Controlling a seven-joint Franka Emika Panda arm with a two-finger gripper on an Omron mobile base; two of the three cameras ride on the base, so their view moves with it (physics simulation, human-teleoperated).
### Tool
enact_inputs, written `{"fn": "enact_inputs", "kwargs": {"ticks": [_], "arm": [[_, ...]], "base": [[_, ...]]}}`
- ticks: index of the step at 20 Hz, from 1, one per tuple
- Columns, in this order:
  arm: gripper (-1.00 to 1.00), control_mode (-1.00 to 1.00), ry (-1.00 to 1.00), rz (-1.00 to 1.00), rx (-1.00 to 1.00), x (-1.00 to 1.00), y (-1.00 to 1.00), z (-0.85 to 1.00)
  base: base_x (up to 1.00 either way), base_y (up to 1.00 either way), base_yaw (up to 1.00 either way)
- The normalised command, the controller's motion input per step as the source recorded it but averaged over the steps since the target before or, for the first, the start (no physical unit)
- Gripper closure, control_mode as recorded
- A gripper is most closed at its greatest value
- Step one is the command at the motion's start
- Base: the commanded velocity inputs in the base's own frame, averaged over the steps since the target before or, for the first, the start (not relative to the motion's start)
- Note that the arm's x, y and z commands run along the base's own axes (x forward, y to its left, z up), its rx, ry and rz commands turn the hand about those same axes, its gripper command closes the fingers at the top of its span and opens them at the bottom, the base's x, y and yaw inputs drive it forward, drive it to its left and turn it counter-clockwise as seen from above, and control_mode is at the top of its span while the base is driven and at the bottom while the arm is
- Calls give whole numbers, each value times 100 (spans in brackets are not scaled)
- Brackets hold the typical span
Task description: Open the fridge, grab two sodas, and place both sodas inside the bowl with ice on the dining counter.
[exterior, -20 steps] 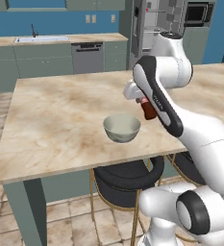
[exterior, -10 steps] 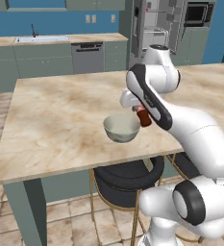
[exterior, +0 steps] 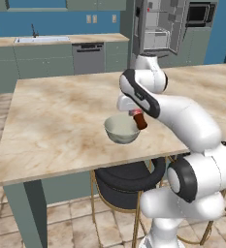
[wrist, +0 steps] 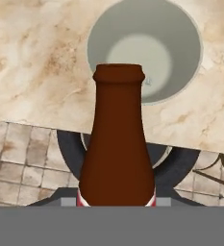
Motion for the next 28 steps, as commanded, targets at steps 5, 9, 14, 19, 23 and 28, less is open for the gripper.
{"fn": "enact_inputs", "kwargs": {"ticks": [5, 9, 14, 19, 23, 28], "arm": [[100, -100, 16, 0, -5, 57, 0, -40], [100, -100, 14, 0, -2, 46, 0, -37], [100, -100, 12, 0, 0, 36, 0, -25], [100, -100, 8, 0, 0, 32, 0, -31], [100, -100, 0, 0, 0, 23, 0, -36], [100, -100, 0, 0, 0, 20, 0, -35]], "base": [[0, 0, 0], [0, 0, 0], [0, 0, 0], [0, 0, 0], [0, 0, 0], [0, 0, 0]]}}
